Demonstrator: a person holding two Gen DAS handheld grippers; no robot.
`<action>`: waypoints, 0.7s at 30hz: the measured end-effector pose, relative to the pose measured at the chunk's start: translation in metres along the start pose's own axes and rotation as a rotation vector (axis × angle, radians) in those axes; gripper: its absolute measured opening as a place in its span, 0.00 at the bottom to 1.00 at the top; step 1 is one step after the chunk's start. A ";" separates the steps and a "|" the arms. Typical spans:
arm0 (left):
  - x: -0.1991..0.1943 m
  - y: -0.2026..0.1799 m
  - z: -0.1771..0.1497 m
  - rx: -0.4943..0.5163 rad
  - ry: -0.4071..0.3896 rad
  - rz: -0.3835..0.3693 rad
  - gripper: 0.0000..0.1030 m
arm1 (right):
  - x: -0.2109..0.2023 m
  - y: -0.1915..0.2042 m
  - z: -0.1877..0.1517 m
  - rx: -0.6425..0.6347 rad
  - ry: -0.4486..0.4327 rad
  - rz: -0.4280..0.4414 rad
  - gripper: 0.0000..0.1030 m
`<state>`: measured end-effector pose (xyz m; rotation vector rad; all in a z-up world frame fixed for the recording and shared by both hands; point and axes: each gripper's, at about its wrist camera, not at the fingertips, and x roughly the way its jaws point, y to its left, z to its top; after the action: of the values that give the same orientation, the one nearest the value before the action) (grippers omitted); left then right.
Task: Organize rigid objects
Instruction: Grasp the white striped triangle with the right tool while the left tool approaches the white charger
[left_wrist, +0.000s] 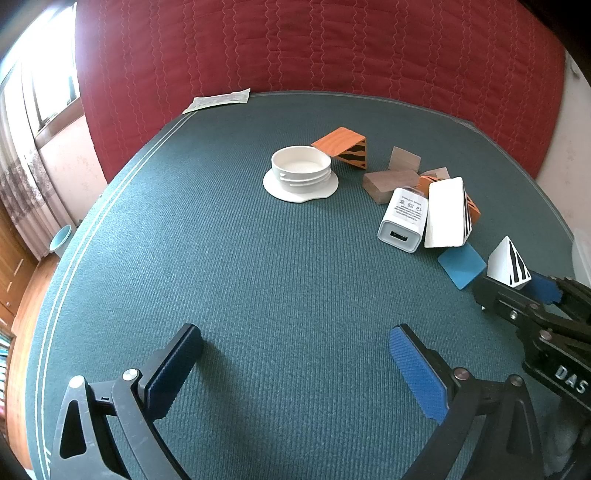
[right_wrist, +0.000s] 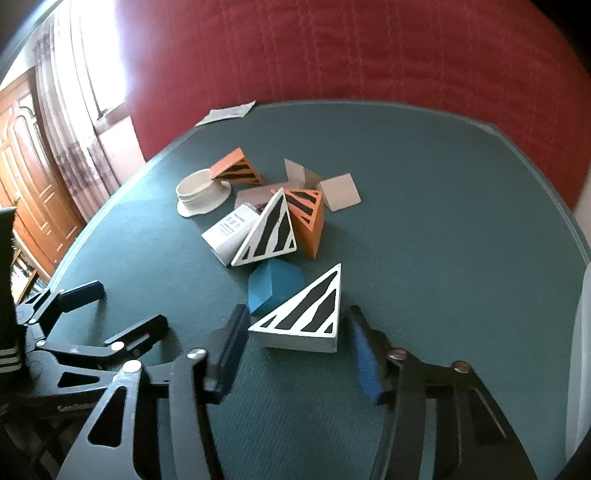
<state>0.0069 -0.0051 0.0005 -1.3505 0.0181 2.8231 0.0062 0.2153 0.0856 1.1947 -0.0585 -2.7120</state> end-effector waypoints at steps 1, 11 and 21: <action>0.000 0.000 0.000 0.000 0.000 0.000 1.00 | -0.001 0.000 0.000 -0.003 -0.001 -0.002 0.48; 0.000 0.001 0.002 -0.006 0.001 -0.011 1.00 | -0.005 -0.011 -0.007 0.023 -0.016 -0.020 0.47; 0.002 0.005 0.014 -0.016 0.023 -0.029 0.99 | -0.013 -0.030 -0.017 0.077 -0.033 -0.006 0.47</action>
<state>-0.0055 -0.0103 0.0077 -1.3746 -0.0243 2.7897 0.0236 0.2473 0.0805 1.1715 -0.1655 -2.7584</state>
